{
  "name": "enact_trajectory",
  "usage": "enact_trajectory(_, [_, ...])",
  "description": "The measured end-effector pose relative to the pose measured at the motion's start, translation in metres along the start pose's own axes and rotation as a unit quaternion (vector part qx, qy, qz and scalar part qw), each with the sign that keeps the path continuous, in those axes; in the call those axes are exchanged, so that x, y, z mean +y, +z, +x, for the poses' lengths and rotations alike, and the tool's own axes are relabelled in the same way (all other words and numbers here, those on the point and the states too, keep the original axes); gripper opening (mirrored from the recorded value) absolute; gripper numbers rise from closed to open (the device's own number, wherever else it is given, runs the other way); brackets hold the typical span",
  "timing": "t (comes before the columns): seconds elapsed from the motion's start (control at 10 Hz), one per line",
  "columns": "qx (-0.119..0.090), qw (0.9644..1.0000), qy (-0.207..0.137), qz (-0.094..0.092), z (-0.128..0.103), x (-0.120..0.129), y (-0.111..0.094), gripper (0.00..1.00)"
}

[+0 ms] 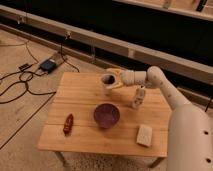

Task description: Place the eraser in the ceramic cup

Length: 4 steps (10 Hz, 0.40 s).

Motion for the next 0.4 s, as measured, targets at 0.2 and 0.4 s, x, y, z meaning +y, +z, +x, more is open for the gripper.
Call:
enact_trajectory(0.2, [0.000, 1.0000, 0.000, 0.000, 0.0002, 0.0000, 0.0004, 0.66])
enact_trajectory(0.4, [0.001, 1.0000, 0.000, 0.000, 0.0004, 0.0000, 0.0009, 0.66])
